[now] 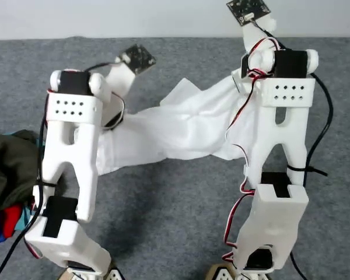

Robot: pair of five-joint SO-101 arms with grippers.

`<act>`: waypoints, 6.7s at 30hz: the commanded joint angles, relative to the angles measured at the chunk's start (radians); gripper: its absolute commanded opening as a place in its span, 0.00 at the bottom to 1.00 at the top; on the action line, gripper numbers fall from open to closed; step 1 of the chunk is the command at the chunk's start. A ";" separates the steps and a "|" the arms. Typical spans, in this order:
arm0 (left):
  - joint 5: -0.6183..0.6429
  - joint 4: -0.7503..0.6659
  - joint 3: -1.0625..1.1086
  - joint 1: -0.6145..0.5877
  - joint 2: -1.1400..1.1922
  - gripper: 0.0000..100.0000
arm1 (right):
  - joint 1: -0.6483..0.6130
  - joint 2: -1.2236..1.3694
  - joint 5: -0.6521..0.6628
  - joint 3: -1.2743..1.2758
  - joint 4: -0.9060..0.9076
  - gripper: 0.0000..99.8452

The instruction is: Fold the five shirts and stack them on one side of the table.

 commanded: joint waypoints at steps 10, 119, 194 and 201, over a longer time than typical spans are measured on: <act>-0.058 -0.098 0.182 -0.006 0.180 0.11 | 0.016 -0.007 0.006 -0.044 0.036 0.01; 0.060 0.028 -0.163 -0.250 -1.091 0.00 | 0.237 -1.145 0.152 0.034 0.039 0.01; -0.127 -0.784 -0.024 -0.196 0.361 0.00 | 0.027 0.005 0.150 0.443 -0.774 0.01; -0.127 -0.486 -0.027 -0.161 0.328 0.00 | 0.022 -0.061 0.153 0.443 -0.504 0.01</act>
